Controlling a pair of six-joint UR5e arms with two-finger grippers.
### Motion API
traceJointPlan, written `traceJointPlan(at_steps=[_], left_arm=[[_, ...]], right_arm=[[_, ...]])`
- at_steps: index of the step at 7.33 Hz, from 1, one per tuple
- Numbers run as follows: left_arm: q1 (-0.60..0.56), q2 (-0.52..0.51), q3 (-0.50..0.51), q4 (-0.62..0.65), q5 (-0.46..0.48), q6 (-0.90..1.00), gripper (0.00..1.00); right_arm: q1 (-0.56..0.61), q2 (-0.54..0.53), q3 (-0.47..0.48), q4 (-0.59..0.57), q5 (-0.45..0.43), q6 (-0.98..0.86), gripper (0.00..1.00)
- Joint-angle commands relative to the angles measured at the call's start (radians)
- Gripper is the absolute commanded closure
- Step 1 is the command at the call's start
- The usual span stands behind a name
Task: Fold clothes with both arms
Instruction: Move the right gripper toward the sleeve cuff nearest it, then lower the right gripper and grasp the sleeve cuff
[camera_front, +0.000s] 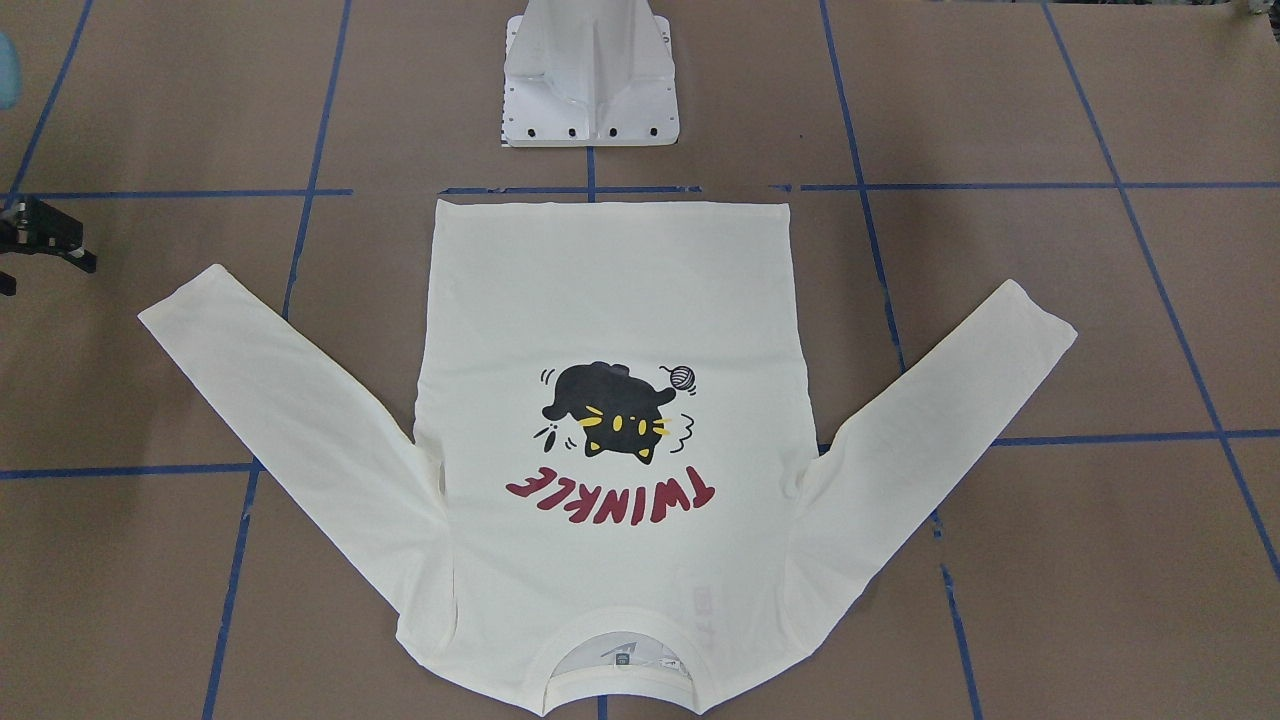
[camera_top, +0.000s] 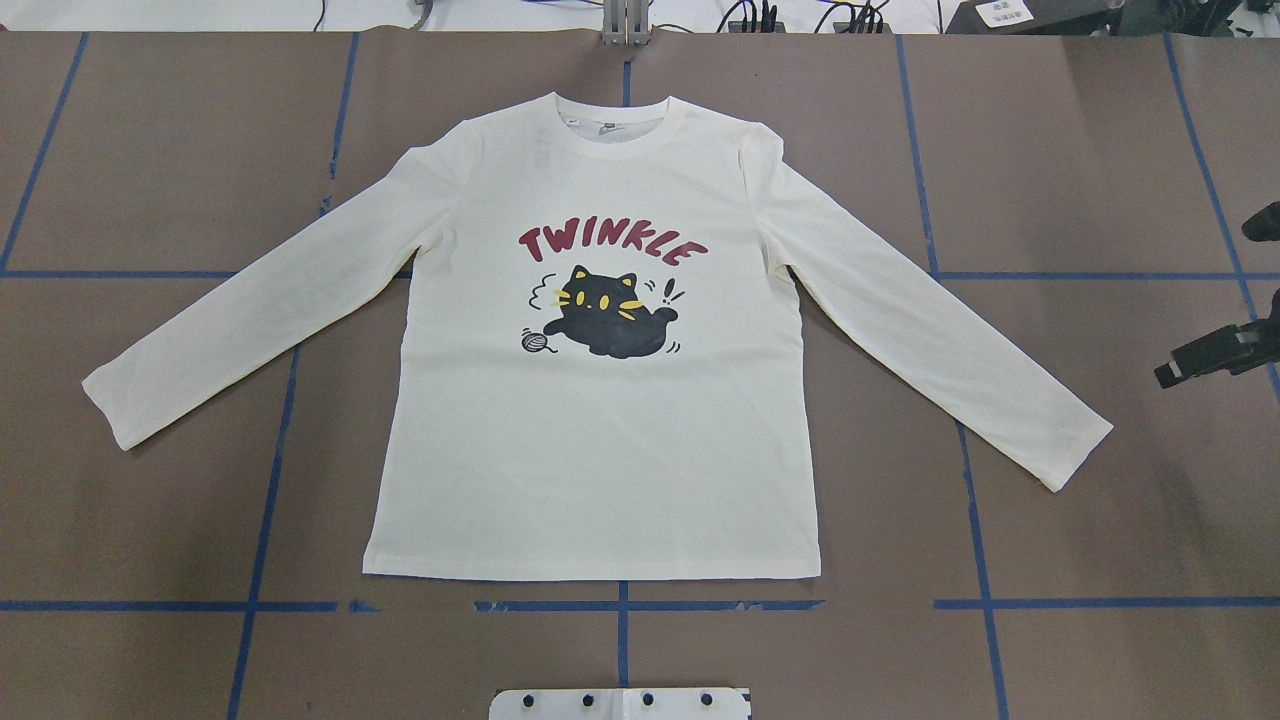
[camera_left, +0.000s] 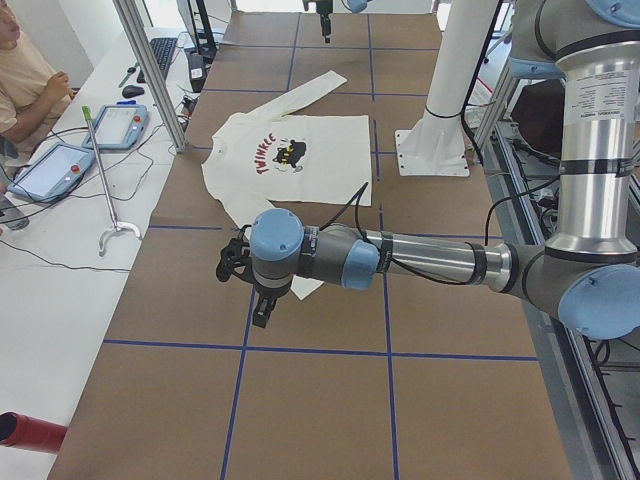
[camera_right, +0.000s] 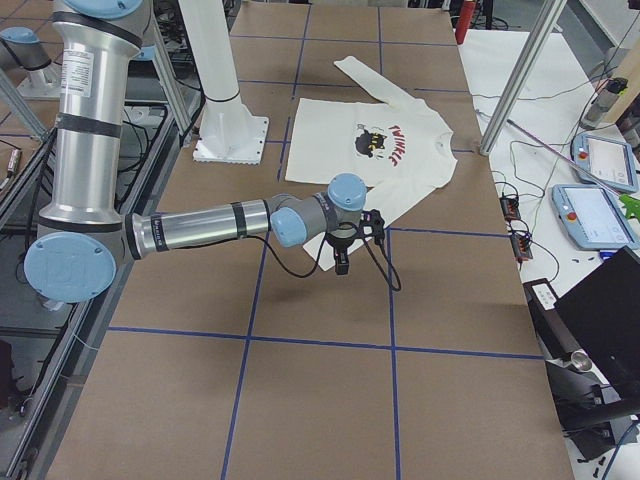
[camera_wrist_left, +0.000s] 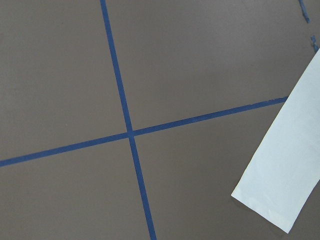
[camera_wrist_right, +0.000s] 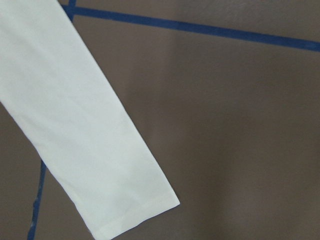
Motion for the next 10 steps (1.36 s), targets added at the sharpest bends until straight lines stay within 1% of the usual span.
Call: traceJointPlan(at_steps=[1,2,3,4,5,6,7,8,9,10], left_arm=[[0.004,0.005,0.001,-0.022,-0.002,-0.001,0.0],[0.004,0.005,-0.002,-0.023,-0.003,-0.022,0.0],[0.005,0.004,-0.001,-0.023,-0.002,-0.044,0.0],[0.005,0.004,-0.001,-0.023,-0.002,-0.047,0.0],[0.005,0.004,-0.001,-0.023,-0.002,-0.047,0.0],[0.005,0.004,-0.001,-0.023,-0.002,-0.047,0.0],[0.005,0.004,-0.002,-0.023,-0.002,-0.047,0.0],[0.005,0.004,-0.008,-0.022,-0.002,-0.047,0.0],[0.005,0.004,-0.008,-0.022,0.0,-0.047,0.0],[0.005,0.005,-0.01,-0.022,-0.002,-0.048,0.0]], right_arm=[[-0.191,0.005,-0.025,0.13,-0.113,0.135,0.0],[-0.223,0.005,-0.046,0.13,-0.156,0.188,0.0],[-0.222,-0.007,-0.06,0.159,-0.156,0.194,0.0],[-0.222,-0.008,-0.103,0.205,-0.161,0.289,0.0],[-0.222,-0.001,-0.163,0.292,-0.161,0.376,0.02],[-0.222,0.002,-0.235,0.373,-0.159,0.438,0.16],[-0.223,0.013,-0.263,0.434,-0.158,0.478,0.37],[-0.222,0.019,-0.231,0.438,-0.156,0.569,0.8],[-0.22,0.022,-0.212,0.437,-0.147,0.576,0.81],[-0.215,0.019,-0.202,0.438,-0.141,0.573,1.0]])
